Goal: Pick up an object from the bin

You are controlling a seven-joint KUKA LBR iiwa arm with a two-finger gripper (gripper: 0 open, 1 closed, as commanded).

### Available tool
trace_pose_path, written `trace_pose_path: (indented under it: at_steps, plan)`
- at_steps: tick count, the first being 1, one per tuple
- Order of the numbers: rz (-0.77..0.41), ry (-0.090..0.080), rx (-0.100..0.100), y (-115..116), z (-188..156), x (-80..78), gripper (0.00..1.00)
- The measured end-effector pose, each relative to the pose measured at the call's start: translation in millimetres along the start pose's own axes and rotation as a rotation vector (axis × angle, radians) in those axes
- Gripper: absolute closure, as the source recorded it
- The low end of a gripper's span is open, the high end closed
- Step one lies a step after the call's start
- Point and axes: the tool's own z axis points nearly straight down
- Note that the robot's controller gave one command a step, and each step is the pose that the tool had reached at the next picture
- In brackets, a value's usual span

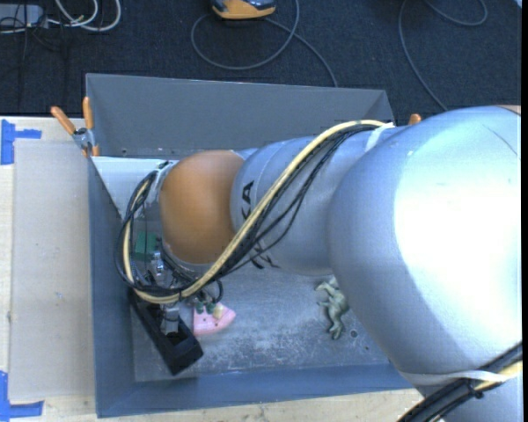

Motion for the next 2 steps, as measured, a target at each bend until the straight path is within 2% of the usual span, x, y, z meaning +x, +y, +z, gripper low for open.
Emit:
trace_pose_path:
  at_steps: [2]
  plan:
    - [0.004,0.002,0.0,-0.4,0.1,0.2,1.0]
